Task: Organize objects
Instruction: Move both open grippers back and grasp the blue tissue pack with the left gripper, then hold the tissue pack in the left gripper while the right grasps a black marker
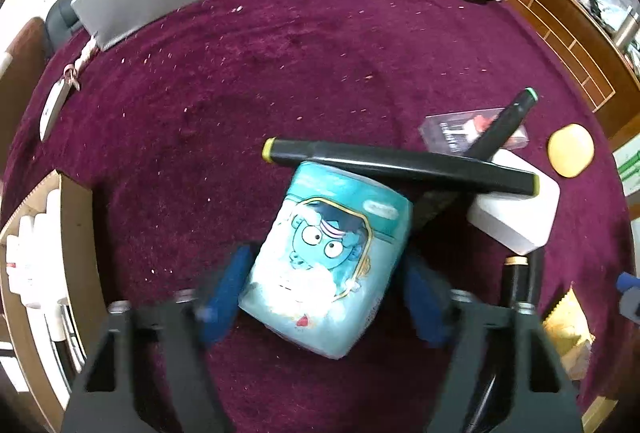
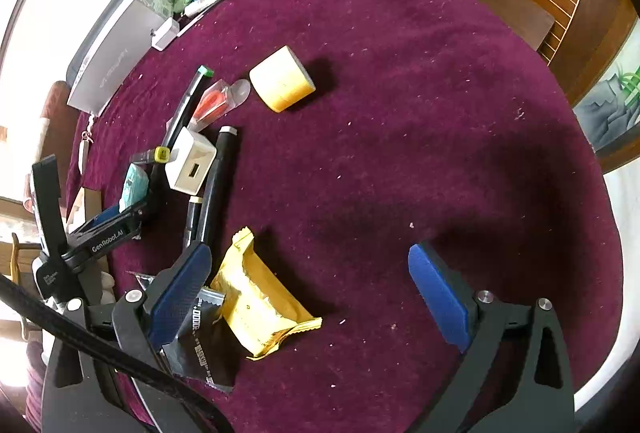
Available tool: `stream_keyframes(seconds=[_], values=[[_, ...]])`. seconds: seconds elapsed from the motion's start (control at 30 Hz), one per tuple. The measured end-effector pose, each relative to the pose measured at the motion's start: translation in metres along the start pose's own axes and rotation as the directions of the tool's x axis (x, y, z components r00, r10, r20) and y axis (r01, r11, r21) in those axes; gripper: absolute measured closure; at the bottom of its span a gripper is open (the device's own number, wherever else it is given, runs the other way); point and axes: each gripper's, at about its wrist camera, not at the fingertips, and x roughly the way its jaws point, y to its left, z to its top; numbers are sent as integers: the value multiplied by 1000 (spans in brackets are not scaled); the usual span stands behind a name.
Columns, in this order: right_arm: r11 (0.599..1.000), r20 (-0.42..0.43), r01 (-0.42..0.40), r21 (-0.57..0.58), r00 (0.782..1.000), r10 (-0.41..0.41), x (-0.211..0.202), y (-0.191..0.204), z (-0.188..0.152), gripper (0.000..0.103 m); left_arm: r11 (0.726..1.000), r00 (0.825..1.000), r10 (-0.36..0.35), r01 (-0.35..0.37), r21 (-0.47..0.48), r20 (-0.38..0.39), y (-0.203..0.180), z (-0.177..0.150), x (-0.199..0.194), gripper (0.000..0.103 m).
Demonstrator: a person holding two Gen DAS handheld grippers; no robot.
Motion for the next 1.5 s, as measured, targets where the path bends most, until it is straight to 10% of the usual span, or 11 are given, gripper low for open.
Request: stream_keyframes(seconds=[0.77, 1.07, 1.27, 1.5], values=[[999, 6, -1, -48, 1000, 2, 0, 23, -3, 3, 962, 979, -182, 196, -192, 90, 34, -57, -63, 68], [979, -5, 14, -205, 1000, -15, 5, 72, 6, 3, 983, 995, -6, 24, -181, 98, 27, -94, -93, 68], [917, 27, 39, -398, 999, -31, 6, 139, 27, 3, 980, 997, 19, -4, -200, 75, 36, -109, -106, 68], [741, 66, 163, -652, 985, -159, 48, 217, 35, 4, 977, 997, 39, -24, -211, 69, 49, -118, -116, 68]])
